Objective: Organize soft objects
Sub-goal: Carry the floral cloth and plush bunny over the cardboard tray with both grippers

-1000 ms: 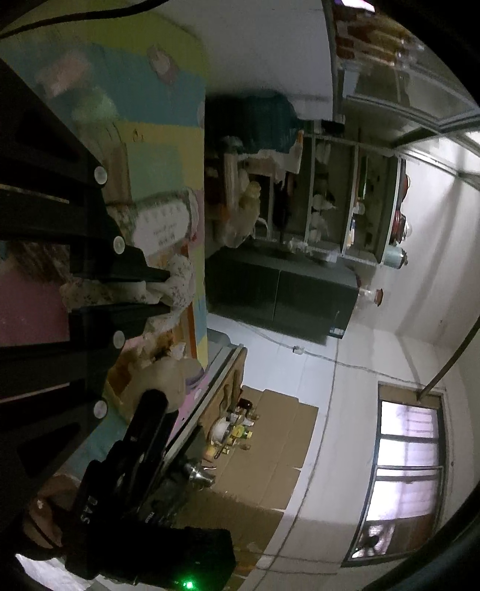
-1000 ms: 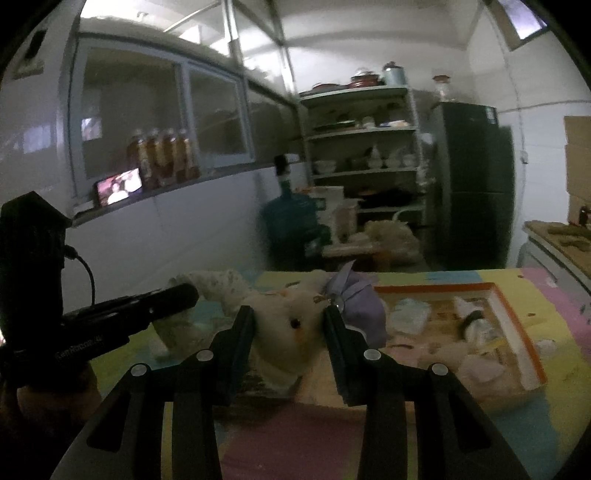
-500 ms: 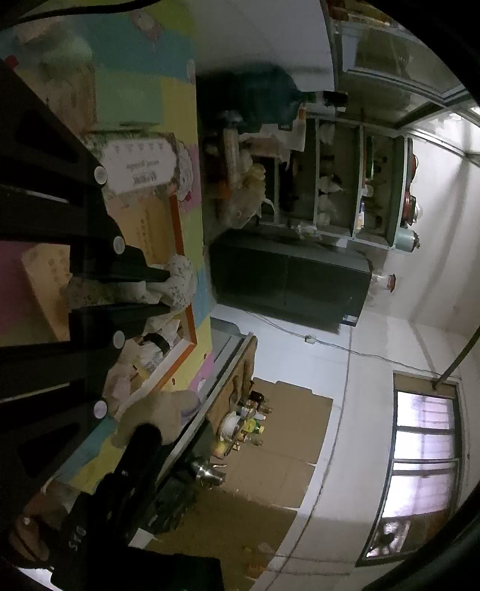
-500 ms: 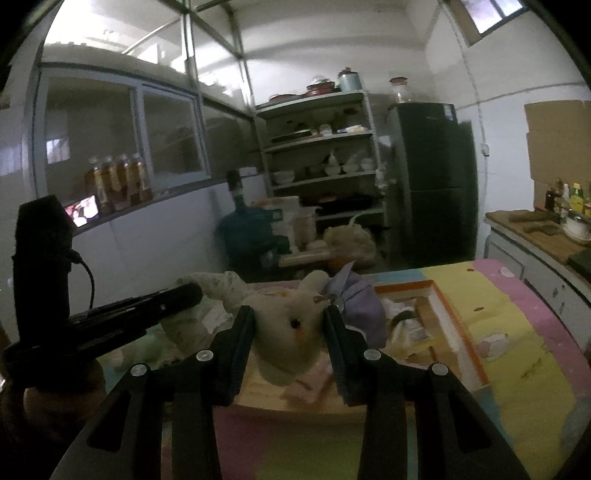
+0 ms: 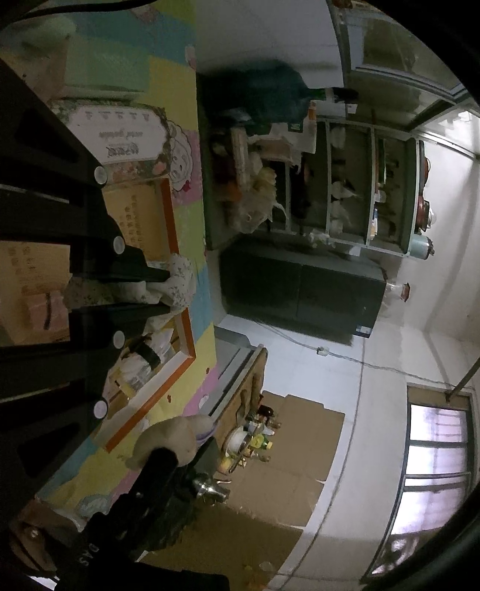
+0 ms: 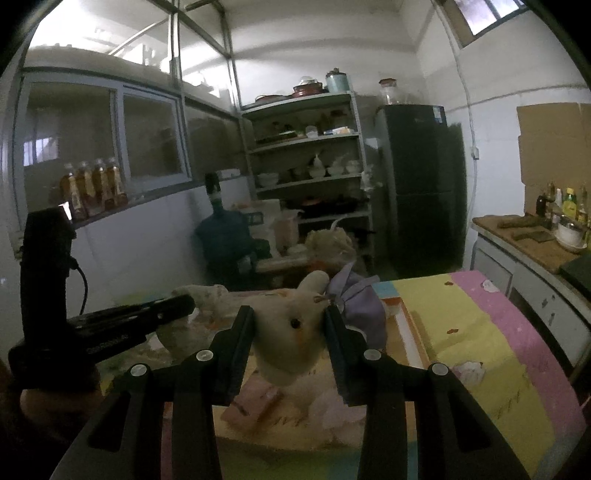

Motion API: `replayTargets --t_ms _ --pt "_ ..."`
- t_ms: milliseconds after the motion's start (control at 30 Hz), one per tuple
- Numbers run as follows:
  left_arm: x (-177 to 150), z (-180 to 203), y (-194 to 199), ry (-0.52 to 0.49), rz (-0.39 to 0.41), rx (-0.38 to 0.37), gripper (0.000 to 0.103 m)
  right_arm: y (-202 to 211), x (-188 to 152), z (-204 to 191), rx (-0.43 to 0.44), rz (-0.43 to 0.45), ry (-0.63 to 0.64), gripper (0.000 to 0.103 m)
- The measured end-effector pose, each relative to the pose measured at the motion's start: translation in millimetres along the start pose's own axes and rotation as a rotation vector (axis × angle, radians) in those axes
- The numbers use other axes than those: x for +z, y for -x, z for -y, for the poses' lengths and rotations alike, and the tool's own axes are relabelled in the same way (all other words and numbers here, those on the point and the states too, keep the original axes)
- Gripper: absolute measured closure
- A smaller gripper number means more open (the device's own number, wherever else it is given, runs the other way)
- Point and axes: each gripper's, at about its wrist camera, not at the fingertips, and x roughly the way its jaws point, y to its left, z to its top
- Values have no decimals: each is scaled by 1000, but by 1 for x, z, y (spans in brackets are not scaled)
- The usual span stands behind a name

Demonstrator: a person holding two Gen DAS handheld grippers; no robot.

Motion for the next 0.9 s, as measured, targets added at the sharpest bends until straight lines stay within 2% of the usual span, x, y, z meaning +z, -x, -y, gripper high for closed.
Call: replayTargets --t_ms 233,433,900 --pt "6 4 -27 8 -26 4 93 -24 4 21 -2 -21 -10 63" --pt "9 9 -50 14 -53 -26 93 -41 3 36 -11 -41 -36 63" --pt "11 26 -84 16 -87 -91 93 -51 -5 63 -25 -67 -73 63"
